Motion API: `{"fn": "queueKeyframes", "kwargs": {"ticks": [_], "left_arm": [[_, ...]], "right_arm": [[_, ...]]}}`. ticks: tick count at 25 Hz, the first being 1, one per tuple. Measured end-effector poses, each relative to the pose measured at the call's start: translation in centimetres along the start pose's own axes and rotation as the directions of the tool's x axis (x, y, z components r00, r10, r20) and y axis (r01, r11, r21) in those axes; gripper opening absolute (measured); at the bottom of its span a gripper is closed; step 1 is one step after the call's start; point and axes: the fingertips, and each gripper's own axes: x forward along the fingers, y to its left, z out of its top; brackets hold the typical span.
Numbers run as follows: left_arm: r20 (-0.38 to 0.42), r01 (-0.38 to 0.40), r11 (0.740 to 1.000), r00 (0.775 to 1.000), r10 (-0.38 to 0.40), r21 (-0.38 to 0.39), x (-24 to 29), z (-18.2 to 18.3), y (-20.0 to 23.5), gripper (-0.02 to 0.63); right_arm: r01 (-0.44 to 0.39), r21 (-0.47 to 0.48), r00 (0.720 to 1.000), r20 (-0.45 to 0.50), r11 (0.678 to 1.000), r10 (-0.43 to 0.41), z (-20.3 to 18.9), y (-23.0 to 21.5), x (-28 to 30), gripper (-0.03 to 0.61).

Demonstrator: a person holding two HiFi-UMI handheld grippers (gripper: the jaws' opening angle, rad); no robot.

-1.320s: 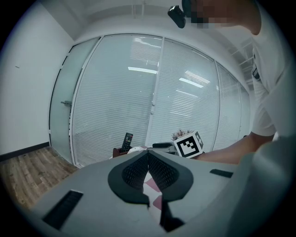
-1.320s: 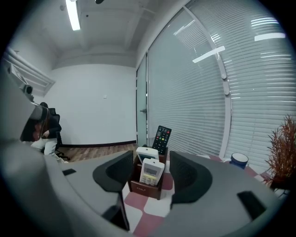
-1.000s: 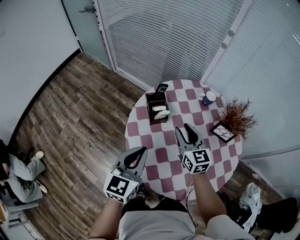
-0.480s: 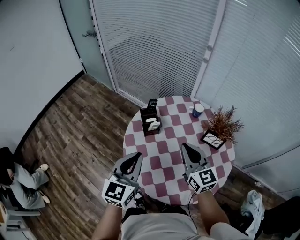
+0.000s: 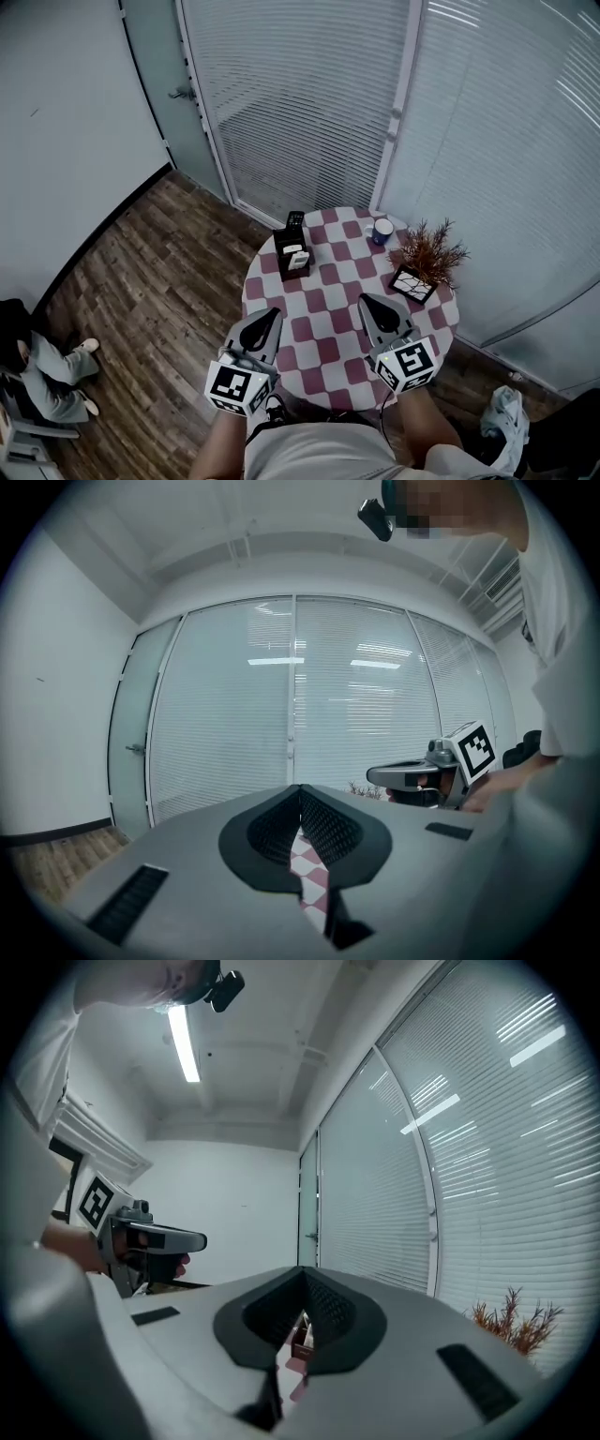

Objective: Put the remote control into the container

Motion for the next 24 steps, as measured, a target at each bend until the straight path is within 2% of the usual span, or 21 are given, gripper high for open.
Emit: {"fn": "queueKeyframes", "kwargs": {"ticks": [7,24], "left_arm": [[0.014,0.003,1.000,1.000,-0.003,0.009,-0.9,1.2,-0.2,0.009],[0.020,0.018,1.000,1.000,-0.018,0.014,-1.0,1.3,0.7,0.009]], "right_arm": [[0.013,-0.034,1.000,0.002,0.999,-0.012,1.4,0.6,-0.4,0.011],[0.028,-0.033,0.999,-0.039,0.999,-0.029,0.4,1.4,0.5,0.009]]}}
